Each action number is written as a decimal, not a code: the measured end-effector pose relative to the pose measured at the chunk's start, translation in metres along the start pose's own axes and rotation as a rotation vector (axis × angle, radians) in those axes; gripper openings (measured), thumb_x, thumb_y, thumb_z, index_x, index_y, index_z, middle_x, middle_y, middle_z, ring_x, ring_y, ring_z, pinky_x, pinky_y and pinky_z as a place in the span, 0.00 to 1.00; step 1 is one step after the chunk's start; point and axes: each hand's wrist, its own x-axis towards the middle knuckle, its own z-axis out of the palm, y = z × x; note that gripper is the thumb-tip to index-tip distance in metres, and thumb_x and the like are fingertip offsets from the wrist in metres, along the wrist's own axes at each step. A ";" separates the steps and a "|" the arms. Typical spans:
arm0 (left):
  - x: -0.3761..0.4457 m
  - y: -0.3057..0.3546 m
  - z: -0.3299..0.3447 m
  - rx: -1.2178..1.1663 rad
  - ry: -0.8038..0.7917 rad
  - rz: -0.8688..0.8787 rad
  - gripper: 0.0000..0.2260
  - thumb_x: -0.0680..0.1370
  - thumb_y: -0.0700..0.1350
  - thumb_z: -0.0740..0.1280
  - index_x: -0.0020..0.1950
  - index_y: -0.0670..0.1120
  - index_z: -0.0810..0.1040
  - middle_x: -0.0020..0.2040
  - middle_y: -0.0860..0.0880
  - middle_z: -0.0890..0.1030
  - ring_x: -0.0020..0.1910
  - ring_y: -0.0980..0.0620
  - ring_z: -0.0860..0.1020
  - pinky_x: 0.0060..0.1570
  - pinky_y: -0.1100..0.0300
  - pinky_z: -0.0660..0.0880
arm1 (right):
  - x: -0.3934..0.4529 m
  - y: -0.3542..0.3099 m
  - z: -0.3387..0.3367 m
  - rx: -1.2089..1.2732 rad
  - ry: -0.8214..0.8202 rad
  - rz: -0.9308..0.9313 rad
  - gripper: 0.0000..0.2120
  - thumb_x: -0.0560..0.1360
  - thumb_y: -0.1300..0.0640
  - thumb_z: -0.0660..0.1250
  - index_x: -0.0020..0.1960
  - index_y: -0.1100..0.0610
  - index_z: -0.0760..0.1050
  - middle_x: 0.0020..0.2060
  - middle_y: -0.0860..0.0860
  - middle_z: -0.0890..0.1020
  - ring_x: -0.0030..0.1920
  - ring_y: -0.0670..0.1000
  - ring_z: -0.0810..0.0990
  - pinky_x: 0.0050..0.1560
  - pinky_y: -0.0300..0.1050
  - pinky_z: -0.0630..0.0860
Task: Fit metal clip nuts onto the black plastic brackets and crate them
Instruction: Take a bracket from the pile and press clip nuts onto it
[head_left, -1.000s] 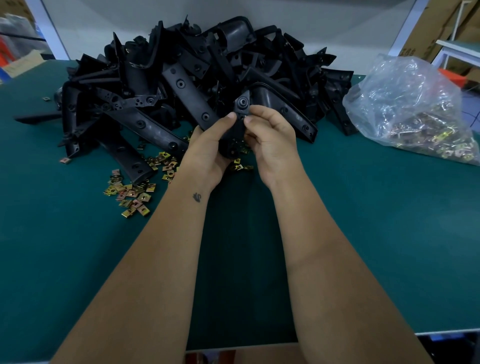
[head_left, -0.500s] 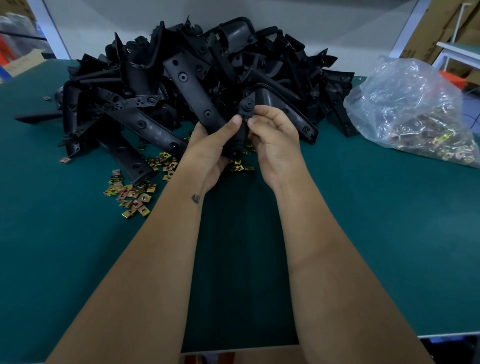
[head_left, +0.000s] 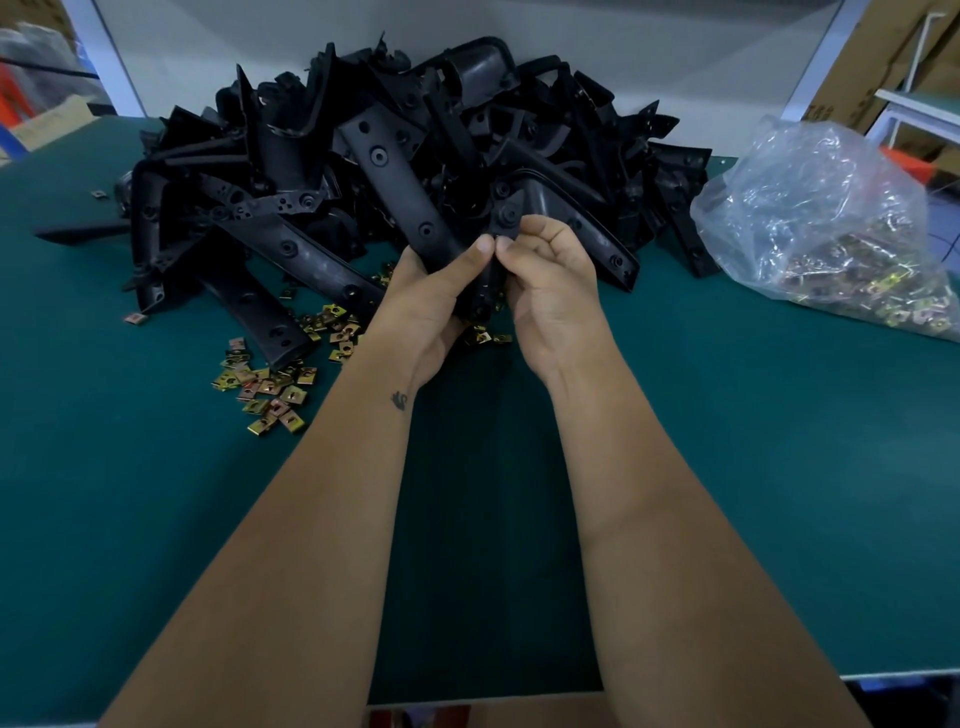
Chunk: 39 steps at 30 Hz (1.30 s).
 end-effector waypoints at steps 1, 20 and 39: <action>0.000 0.000 0.000 -0.018 0.000 -0.007 0.19 0.78 0.40 0.70 0.68 0.40 0.73 0.59 0.44 0.83 0.57 0.49 0.83 0.59 0.51 0.79 | 0.000 0.000 0.000 -0.005 0.003 -0.004 0.10 0.75 0.73 0.65 0.49 0.59 0.73 0.38 0.54 0.77 0.47 0.52 0.78 0.63 0.50 0.74; -0.006 0.010 -0.002 -0.064 -0.013 -0.057 0.23 0.80 0.40 0.68 0.73 0.37 0.68 0.57 0.43 0.80 0.53 0.48 0.81 0.50 0.56 0.80 | 0.002 0.003 -0.002 -0.008 0.024 0.046 0.07 0.77 0.67 0.66 0.41 0.60 0.78 0.40 0.56 0.82 0.40 0.50 0.80 0.42 0.41 0.79; 0.005 0.019 -0.020 -0.450 0.060 0.067 0.05 0.81 0.40 0.65 0.53 0.42 0.80 0.48 0.45 0.86 0.45 0.49 0.85 0.41 0.59 0.80 | 0.003 0.025 -0.003 -1.518 -0.114 -0.221 0.11 0.74 0.53 0.68 0.53 0.58 0.82 0.51 0.54 0.80 0.56 0.55 0.75 0.54 0.49 0.76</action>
